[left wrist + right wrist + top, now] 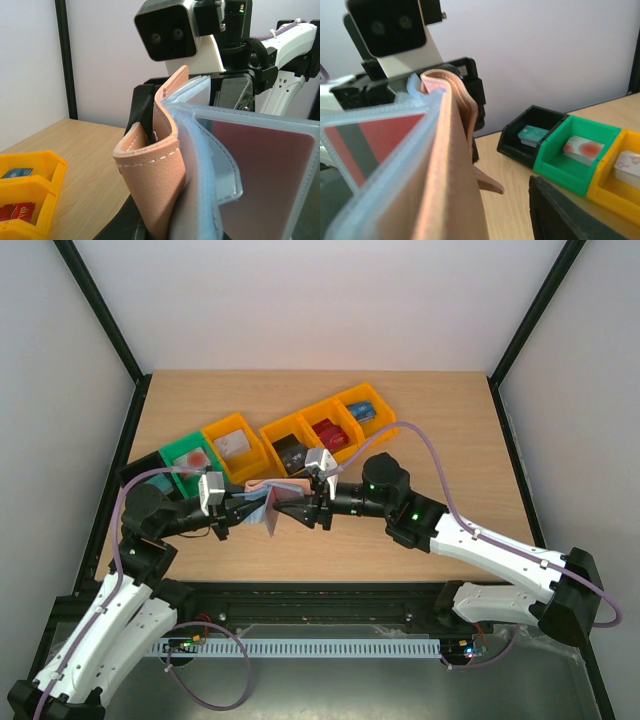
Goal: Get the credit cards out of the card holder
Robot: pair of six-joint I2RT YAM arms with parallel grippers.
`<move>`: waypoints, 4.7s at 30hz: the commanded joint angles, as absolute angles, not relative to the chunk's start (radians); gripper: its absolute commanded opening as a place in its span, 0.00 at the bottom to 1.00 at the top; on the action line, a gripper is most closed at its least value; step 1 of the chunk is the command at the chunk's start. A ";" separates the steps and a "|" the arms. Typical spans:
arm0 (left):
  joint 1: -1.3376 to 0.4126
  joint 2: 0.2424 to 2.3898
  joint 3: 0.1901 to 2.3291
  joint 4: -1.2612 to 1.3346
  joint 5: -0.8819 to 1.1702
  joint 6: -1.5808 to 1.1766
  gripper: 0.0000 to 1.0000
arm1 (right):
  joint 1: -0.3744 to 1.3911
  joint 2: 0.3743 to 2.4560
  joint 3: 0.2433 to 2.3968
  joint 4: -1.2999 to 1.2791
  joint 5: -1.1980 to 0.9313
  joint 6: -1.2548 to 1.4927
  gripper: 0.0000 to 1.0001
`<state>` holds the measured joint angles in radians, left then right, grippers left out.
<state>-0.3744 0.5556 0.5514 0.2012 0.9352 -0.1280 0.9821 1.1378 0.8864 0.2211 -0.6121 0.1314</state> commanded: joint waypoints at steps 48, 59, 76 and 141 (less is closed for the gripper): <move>-0.299 0.502 0.449 0.194 0.958 -0.133 0.99 | 1.003 1.088 1.021 -0.070 -0.571 0.071 0.02; -0.298 0.493 0.440 0.240 1.069 -0.166 0.18 | 1.003 1.064 0.991 -0.041 -0.623 0.051 0.02; -0.285 0.474 0.445 0.076 0.635 -0.146 0.02 | 0.986 0.965 0.992 -0.130 -0.057 0.129 0.54; -0.304 0.490 0.448 0.319 1.165 -0.292 0.14 | 0.898 1.111 0.909 0.182 -0.782 0.166 0.02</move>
